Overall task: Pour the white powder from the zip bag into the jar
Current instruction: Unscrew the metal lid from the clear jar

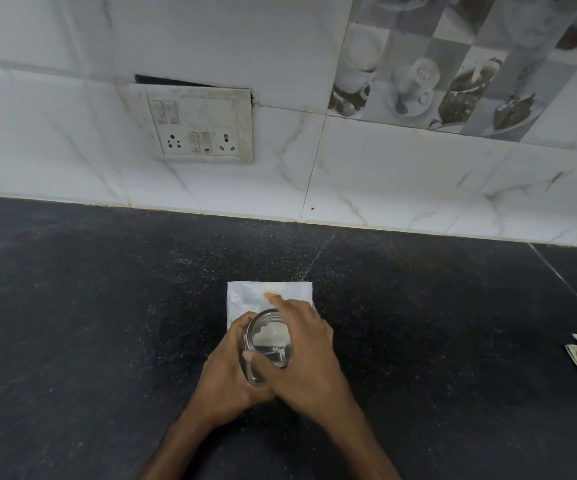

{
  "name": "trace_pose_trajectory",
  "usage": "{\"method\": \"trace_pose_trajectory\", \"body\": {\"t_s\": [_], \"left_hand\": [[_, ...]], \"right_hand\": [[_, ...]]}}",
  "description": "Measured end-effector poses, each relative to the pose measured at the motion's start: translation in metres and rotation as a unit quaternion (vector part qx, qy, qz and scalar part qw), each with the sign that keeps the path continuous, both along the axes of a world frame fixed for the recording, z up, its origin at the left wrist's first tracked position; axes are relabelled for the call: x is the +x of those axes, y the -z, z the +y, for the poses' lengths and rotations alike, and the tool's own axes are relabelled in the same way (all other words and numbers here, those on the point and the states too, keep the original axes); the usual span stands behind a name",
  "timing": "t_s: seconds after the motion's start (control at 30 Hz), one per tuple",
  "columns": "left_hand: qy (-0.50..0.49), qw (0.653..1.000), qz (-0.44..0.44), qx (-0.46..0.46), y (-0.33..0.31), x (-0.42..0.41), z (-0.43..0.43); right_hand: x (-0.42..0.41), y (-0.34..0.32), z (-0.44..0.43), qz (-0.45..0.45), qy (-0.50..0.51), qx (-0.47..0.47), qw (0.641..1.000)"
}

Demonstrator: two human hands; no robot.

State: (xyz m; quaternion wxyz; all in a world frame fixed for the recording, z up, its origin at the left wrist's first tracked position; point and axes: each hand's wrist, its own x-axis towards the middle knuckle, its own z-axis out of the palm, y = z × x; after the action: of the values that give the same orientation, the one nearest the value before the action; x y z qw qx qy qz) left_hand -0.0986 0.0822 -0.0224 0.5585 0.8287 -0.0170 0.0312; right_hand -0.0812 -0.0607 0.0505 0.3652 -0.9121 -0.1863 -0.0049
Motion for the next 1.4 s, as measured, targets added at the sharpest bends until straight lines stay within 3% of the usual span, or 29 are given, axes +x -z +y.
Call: {"method": "trace_pose_trajectory", "body": {"t_s": [0.13, 0.23, 0.37, 0.53, 0.67, 0.77, 0.93, 1.1, 1.23, 1.4], "left_hand": [[-0.005, 1.0, 0.002, -0.004, 0.0, 0.0, 0.0], [-0.001, 1.0, -0.004, 0.002, 0.002, 0.001, 0.0], [-0.007, 1.0, -0.001, 0.001, 0.002, 0.001, 0.0], [-0.001, 1.0, 0.004, 0.0, 0.003, 0.002, 0.0], [-0.003, 1.0, 0.002, -0.008, 0.003, 0.001, -0.001], [-0.001, 1.0, -0.001, -0.007, 0.004, 0.001, 0.0], [-0.007, 1.0, -0.002, -0.013, 0.002, 0.002, -0.001], [-0.008, 1.0, -0.004, -0.004, 0.002, 0.002, -0.001], [-0.005, 1.0, -0.006, -0.007, 0.002, 0.003, -0.001], [-0.004, 1.0, -0.011, 0.002, 0.001, 0.002, 0.0]], "right_hand": [[0.003, -0.006, -0.004, 0.025, -0.042, -0.024, 0.999], [0.002, -0.006, -0.001, -0.016, -0.005, -0.008, 1.0], [0.007, -0.009, -0.004, 0.032, -0.054, -0.011, 0.998], [0.005, -0.007, 0.007, -0.022, -0.011, -0.008, 1.0], [0.007, -0.007, 0.004, -0.006, -0.074, -0.014, 0.997], [0.003, -0.007, 0.007, -0.056, -0.013, -0.022, 0.998], [0.004, -0.001, 0.004, -0.016, -0.072, -0.027, 0.997], [0.003, -0.001, 0.004, -0.014, -0.034, -0.022, 0.999], [0.009, -0.006, -0.001, 0.044, -0.113, -0.055, 0.991], [0.006, -0.003, -0.001, 0.025, -0.057, -0.05, 0.997]]}}
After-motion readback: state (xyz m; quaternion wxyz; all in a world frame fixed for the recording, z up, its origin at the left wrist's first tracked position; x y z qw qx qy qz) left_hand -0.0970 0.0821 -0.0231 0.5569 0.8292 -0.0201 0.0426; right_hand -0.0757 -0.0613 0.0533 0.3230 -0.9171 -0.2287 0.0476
